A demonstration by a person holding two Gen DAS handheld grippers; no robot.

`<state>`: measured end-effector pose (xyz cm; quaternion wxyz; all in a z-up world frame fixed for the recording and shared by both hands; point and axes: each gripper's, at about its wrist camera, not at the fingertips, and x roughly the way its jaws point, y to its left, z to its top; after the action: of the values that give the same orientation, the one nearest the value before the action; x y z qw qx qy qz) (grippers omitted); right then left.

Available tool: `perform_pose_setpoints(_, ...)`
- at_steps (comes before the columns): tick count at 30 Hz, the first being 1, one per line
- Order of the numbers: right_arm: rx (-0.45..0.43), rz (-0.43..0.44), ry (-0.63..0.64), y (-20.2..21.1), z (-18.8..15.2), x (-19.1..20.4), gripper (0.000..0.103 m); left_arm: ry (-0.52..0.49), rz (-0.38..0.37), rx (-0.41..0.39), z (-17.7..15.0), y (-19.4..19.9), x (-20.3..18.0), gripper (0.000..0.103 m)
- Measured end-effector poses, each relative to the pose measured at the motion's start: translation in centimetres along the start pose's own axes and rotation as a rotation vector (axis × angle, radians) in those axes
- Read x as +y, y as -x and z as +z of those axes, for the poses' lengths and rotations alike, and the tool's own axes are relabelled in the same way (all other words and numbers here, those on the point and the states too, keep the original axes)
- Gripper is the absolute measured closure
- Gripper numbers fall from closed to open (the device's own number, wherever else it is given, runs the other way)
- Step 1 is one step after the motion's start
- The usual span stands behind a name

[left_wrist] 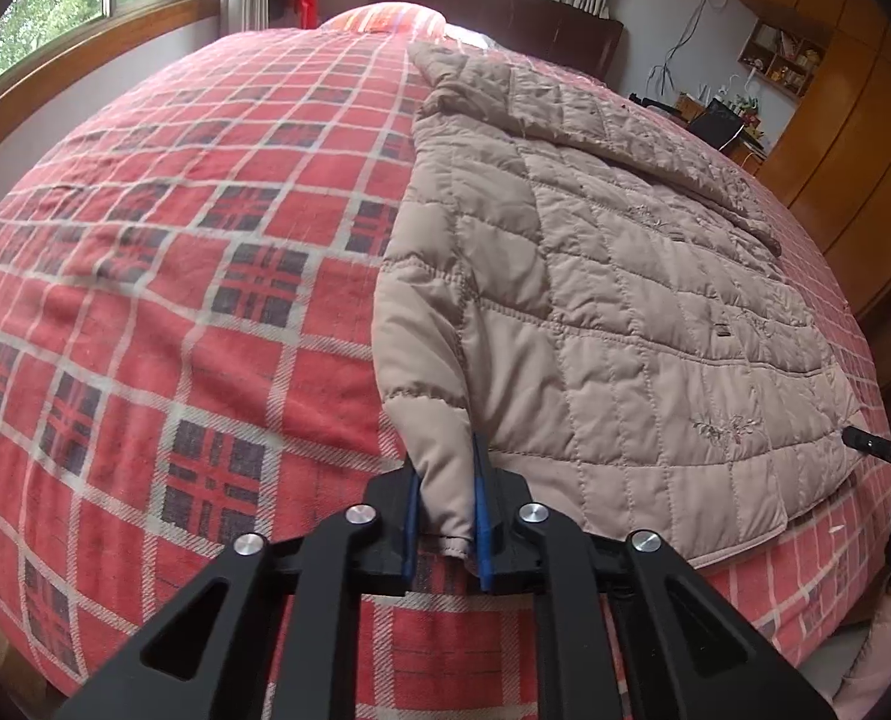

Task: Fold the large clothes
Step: 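Grasp the coat hem with the left tool while the right tool grasps the hem too, then lift the hem with both tools and fold it over toward the collar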

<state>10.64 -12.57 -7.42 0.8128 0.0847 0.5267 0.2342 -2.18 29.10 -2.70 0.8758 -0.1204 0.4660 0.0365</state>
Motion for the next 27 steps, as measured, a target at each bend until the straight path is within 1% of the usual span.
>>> perform_pose_setpoints(4,-0.034,0.05,-0.01,1.6,0.8,0.1,0.093,0.007,-0.045,-0.028,1.1,1.5,-0.1,0.091)
perform_pose_setpoints(7,-0.073,0.075,0.004,3.7,2.6,0.6,0.094,-0.007,-0.088,-0.06,3.1,3.0,-0.6,0.092)
perform_pose_setpoints(9,-0.099,0.08,0.02,5.0,4.2,1.1,0.094,-0.028,-0.096,-0.093,4.9,4.0,-1.3,0.092)
perform_pose_setpoints(11,-0.122,0.075,0.039,6.0,6.1,1.7,0.094,-0.059,-0.082,-0.148,7.3,5.1,-2.1,0.092)
perform_pose_setpoints(14,-0.142,0.061,0.058,7.1,9.9,2.5,0.094,-0.073,-0.079,-0.2,11.2,5.7,-3.0,0.092)
perform_pose_setpoints(17,-0.141,0.052,0.048,7.4,14.5,2.9,0.094,-0.055,-0.077,-0.226,15.1,5.0,-3.2,0.092)
perform_pose_setpoints(19,-0.139,0.04,0.034,7.2,16.8,2.9,0.094,-0.028,-0.075,-0.234,17.8,4.1,-3.1,0.092)
perform_pose_setpoints(23,-0.114,0.018,-0.016,5.6,22.5,2.2,0.094,-0.005,-0.035,-0.268,22.9,1.5,-3.0,0.091)
perform_pose_setpoints(27,-0.085,0.016,-0.071,3.5,26.9,1.1,0.094,0.03,-0.011,-0.254,27.1,-1.7,-2.8,0.091)
